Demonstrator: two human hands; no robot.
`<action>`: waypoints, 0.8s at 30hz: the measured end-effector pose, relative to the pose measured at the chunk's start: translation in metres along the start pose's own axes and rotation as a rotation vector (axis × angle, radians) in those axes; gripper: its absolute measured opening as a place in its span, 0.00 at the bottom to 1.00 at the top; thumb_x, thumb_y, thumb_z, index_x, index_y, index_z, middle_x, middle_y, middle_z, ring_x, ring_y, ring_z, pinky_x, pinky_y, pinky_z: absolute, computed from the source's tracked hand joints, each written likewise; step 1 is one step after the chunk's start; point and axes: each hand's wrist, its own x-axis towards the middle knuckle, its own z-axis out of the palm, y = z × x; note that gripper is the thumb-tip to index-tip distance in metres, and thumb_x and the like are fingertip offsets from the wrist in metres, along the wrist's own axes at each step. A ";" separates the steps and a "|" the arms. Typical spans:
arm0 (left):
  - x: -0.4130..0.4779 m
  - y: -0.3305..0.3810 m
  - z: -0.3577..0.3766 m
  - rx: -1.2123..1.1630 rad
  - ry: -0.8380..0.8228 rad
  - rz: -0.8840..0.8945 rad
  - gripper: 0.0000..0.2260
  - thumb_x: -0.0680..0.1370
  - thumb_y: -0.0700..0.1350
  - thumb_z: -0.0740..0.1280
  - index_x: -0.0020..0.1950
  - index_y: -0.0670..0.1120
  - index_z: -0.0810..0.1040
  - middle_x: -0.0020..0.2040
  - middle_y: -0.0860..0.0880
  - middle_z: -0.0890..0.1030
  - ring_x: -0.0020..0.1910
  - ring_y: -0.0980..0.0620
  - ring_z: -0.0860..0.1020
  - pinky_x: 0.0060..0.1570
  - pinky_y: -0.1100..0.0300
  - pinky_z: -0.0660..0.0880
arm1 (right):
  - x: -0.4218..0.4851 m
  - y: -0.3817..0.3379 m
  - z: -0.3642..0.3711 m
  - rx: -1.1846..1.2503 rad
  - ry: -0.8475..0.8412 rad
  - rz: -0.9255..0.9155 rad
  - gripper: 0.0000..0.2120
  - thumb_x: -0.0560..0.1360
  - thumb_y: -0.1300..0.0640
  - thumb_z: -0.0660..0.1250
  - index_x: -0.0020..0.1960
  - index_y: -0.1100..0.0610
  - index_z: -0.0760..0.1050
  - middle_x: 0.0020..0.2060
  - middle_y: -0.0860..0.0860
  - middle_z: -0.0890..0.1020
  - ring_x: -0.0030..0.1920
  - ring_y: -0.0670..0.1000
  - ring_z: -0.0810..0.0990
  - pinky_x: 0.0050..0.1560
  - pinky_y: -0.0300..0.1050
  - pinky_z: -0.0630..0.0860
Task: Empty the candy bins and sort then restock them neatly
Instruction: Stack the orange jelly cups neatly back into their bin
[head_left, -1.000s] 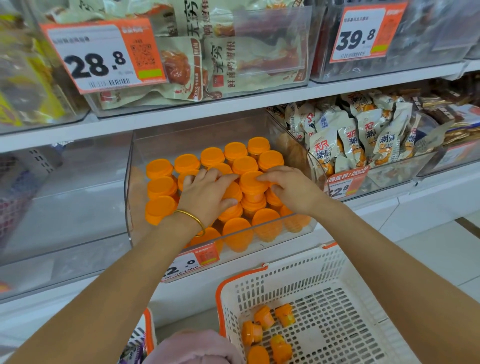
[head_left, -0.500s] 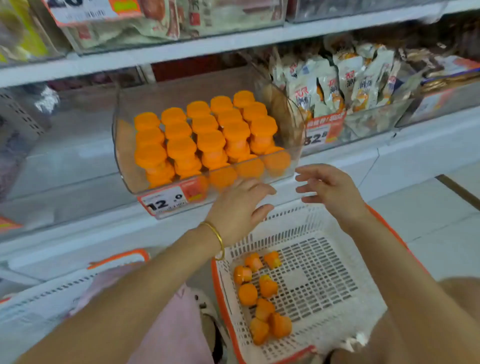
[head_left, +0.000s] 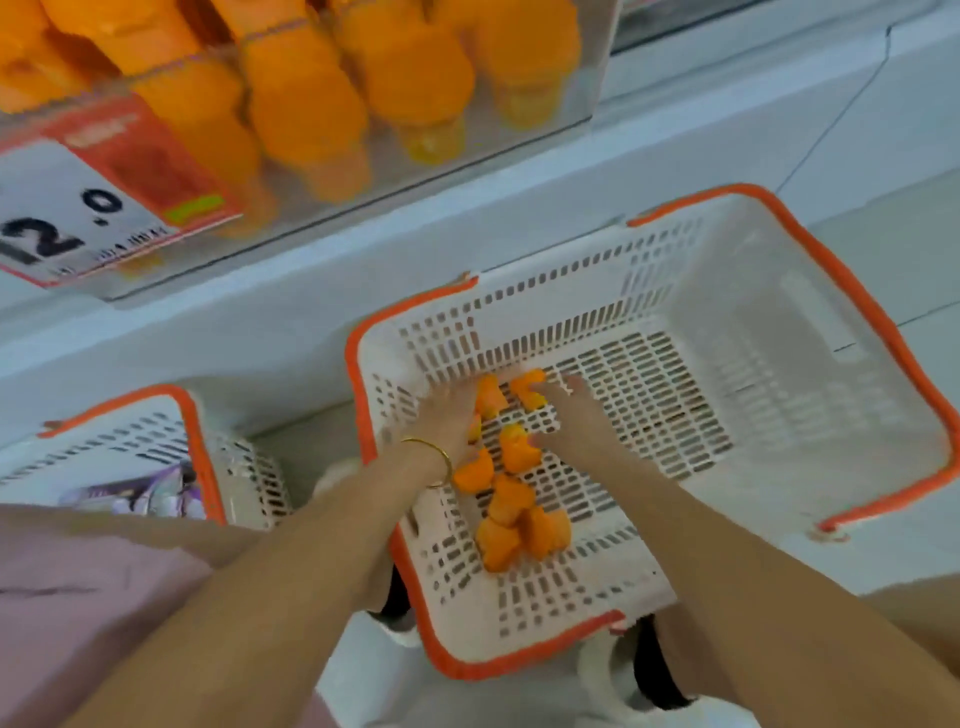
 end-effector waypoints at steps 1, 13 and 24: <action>0.006 0.000 0.007 -0.019 -0.005 -0.029 0.43 0.73 0.42 0.73 0.78 0.50 0.48 0.76 0.44 0.56 0.73 0.41 0.60 0.69 0.47 0.65 | 0.010 0.000 0.008 -0.088 -0.037 -0.042 0.35 0.73 0.51 0.71 0.74 0.44 0.58 0.77 0.54 0.44 0.74 0.63 0.56 0.65 0.58 0.69; 0.045 -0.007 0.055 -0.028 -0.199 -0.325 0.52 0.70 0.50 0.75 0.77 0.42 0.37 0.77 0.40 0.42 0.74 0.40 0.56 0.68 0.52 0.64 | 0.074 0.016 0.027 -0.530 -0.098 -0.239 0.29 0.69 0.43 0.72 0.66 0.46 0.66 0.73 0.55 0.50 0.66 0.64 0.63 0.55 0.54 0.76; 0.043 -0.010 0.078 -0.286 -0.306 -0.374 0.53 0.67 0.48 0.77 0.77 0.48 0.40 0.74 0.41 0.56 0.70 0.41 0.64 0.66 0.49 0.68 | 0.083 0.032 0.023 -0.461 -0.216 -0.310 0.32 0.67 0.39 0.73 0.68 0.40 0.66 0.74 0.51 0.47 0.66 0.58 0.66 0.56 0.53 0.75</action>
